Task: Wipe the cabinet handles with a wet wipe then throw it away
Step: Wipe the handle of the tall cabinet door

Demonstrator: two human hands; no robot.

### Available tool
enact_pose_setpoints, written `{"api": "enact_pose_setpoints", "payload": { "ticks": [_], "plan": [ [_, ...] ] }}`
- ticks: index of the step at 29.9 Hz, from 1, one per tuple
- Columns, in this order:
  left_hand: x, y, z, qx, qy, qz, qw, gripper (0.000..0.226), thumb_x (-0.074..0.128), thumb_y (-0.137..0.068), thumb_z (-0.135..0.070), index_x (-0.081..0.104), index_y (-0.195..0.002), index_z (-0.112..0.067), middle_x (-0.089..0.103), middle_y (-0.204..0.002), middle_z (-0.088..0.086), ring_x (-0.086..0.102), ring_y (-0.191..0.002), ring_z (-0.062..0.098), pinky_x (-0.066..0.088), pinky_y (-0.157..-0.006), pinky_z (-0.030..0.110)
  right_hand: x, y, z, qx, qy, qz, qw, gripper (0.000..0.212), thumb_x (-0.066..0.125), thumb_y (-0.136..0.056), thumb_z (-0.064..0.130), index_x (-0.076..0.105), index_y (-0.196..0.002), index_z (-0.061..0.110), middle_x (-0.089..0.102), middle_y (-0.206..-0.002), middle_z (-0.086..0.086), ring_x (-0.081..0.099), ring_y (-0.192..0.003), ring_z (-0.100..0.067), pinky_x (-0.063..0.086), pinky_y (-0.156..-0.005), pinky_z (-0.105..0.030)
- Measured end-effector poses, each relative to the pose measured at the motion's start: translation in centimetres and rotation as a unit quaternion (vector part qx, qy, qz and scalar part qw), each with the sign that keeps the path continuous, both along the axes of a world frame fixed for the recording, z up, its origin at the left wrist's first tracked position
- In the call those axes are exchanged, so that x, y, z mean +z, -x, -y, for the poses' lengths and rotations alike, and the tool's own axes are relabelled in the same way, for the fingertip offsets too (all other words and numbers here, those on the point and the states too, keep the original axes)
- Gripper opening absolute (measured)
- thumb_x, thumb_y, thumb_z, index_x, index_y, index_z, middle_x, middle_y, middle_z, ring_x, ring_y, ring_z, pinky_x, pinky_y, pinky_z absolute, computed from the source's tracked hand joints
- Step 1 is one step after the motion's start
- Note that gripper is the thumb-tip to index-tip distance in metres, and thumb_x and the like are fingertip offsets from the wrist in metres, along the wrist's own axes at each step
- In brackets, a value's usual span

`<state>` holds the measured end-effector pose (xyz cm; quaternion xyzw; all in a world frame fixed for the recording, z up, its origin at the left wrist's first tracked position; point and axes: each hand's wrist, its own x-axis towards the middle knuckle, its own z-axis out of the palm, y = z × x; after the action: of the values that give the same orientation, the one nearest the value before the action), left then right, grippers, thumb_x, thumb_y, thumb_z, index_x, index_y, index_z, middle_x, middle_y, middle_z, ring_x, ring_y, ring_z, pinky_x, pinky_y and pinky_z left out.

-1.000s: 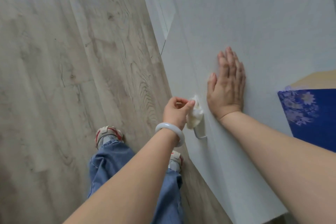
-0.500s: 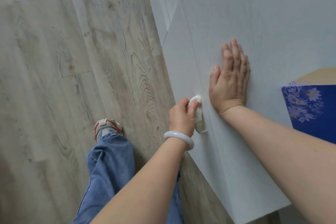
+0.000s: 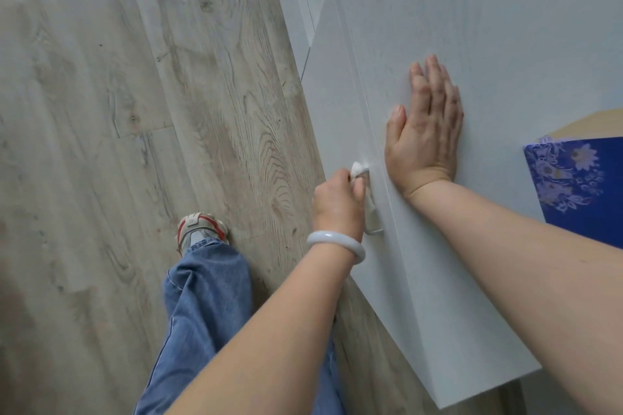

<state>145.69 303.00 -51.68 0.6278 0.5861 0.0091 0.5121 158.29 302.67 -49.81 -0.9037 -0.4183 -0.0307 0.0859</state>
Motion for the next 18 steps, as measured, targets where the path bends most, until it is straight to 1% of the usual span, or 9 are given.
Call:
{"api": "enact_pose_setpoints", "payload": {
  "ticks": [1,3,6,8,10,12,14,15,18],
  "plan": [
    [0.2,0.4,1.2,0.033,0.022,0.002,0.999,0.034,0.054,-0.093,-0.031,0.058,-0.077,0.000,0.064,-0.076,0.017,0.051,-0.070,0.033,0.030,-0.060,0.036,0.0,0.0,0.0,0.000,-0.001,0.001,1.000,0.059,0.036,-0.088,0.027,0.036,-0.145,0.010,0.028,-0.155,-0.009,0.024,-0.144,-0.025,0.017,-0.118,-0.041],
    [0.6,1.2,3.7,0.099,0.083,0.017,0.991,0.033,0.059,-0.089,-0.029,0.063,-0.073,-0.001,0.066,-0.072,0.017,0.056,-0.071,0.033,0.045,-0.066,0.042,-0.1,0.1,0.0,-0.001,-0.004,0.002,1.000,0.059,0.036,-0.088,0.027,0.036,-0.145,0.010,0.028,-0.155,-0.009,0.024,-0.144,-0.025,0.017,-0.118,-0.042],
    [0.9,1.4,4.0,0.153,0.155,0.040,0.975,0.030,0.066,-0.083,-0.028,0.059,-0.058,-0.015,0.066,-0.067,0.013,0.056,-0.064,0.026,0.054,-0.070,0.043,0.0,0.1,0.0,-0.003,-0.001,-0.001,1.000,0.059,0.036,-0.088,0.027,0.036,-0.145,0.011,0.028,-0.156,-0.009,0.025,-0.144,-0.025,0.017,-0.118,-0.041],
    [0.4,0.7,1.8,0.179,0.160,0.062,0.969,0.029,0.071,-0.080,-0.025,0.060,-0.055,-0.021,0.066,-0.065,0.011,0.054,-0.059,0.019,0.054,-0.067,0.037,0.1,0.0,-0.1,0.000,-0.004,0.003,1.000,0.059,0.036,-0.088,0.027,0.037,-0.144,0.010,0.028,-0.155,-0.009,0.025,-0.144,-0.025,0.017,-0.118,-0.042],
    [0.5,0.1,-0.2,0.197,0.157,0.080,0.965,0.025,0.073,-0.079,-0.027,0.063,-0.057,-0.023,0.066,-0.063,0.003,0.053,-0.056,0.012,0.050,-0.057,0.023,0.0,0.0,-0.1,0.000,-0.002,0.004,1.000,0.059,0.035,-0.088,0.027,0.037,-0.145,0.011,0.028,-0.155,-0.009,0.025,-0.144,-0.024,0.016,-0.118,-0.041],
    [1.0,0.1,0.0,0.247,0.198,0.100,0.943,0.019,0.074,-0.080,-0.025,0.066,-0.063,-0.023,0.066,-0.062,-0.004,0.056,-0.057,0.008,0.048,-0.057,0.017,-0.1,0.0,0.0,-0.002,-0.002,0.008,1.000,0.059,0.035,-0.088,0.027,0.037,-0.144,0.011,0.028,-0.155,-0.009,0.025,-0.144,-0.024,0.016,-0.118,-0.040],
    [1.4,0.9,2.3,0.290,0.266,0.105,0.913,0.011,0.074,-0.080,-0.020,0.068,-0.071,-0.020,0.066,-0.066,-0.005,0.058,-0.063,0.010,0.050,-0.065,0.023,-0.1,0.0,0.1,-0.003,-0.007,0.011,1.000,0.059,0.036,-0.088,0.027,0.038,-0.144,0.010,0.029,-0.155,-0.009,0.026,-0.143,-0.025,0.017,-0.118,-0.040],
    [1.6,1.5,3.6,0.296,0.288,0.097,0.905,0.008,0.074,-0.080,-0.019,0.069,-0.074,-0.019,0.067,-0.068,-0.004,0.059,-0.065,0.012,0.051,-0.067,0.025,-0.1,0.0,0.1,-0.004,-0.008,0.011,1.000,0.059,0.036,-0.088,0.027,0.038,-0.144,0.010,0.029,-0.155,-0.009,0.026,-0.143,-0.025,0.016,-0.118,-0.040],
    [1.9,2.2,5.1,0.297,0.318,0.085,0.897,0.004,0.075,-0.079,-0.019,0.072,-0.079,-0.016,0.072,-0.077,0.004,0.064,-0.070,0.017,0.054,-0.074,0.030,-0.1,0.1,0.0,-0.004,-0.008,0.005,1.000,0.059,0.035,-0.088,0.027,0.037,-0.145,0.011,0.028,-0.155,-0.009,0.025,-0.144,-0.024,0.015,-0.119,-0.039]
  ]
}}
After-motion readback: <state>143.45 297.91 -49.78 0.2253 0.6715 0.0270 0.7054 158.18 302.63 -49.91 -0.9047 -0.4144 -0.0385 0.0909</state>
